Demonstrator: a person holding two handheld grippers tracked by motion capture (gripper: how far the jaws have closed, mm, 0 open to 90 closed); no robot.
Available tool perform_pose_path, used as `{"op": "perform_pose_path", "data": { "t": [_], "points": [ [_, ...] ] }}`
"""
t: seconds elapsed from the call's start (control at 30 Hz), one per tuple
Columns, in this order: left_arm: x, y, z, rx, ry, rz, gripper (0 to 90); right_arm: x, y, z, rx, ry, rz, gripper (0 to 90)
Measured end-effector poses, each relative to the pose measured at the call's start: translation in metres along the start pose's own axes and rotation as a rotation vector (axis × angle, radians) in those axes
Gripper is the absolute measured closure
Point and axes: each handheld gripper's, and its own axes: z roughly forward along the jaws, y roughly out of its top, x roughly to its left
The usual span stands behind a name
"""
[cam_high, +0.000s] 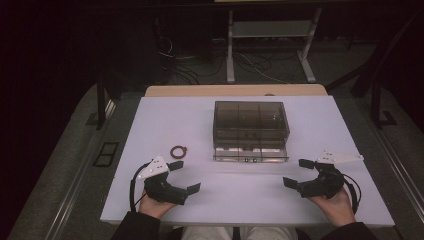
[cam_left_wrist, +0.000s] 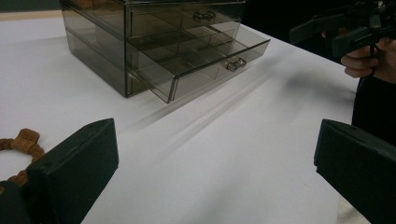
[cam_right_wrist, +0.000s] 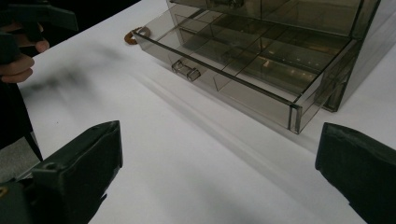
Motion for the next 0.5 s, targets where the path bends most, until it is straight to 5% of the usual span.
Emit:
{"op": "perform_pose_path", "data": {
  "t": [0.5],
  "points": [
    [-0.0002,0.0,-0.0011,0.004,0.005,-0.001,0.0,0.0014,-0.0008,0.0004,0.017,0.008,0.0,0.1]
  ]
}}
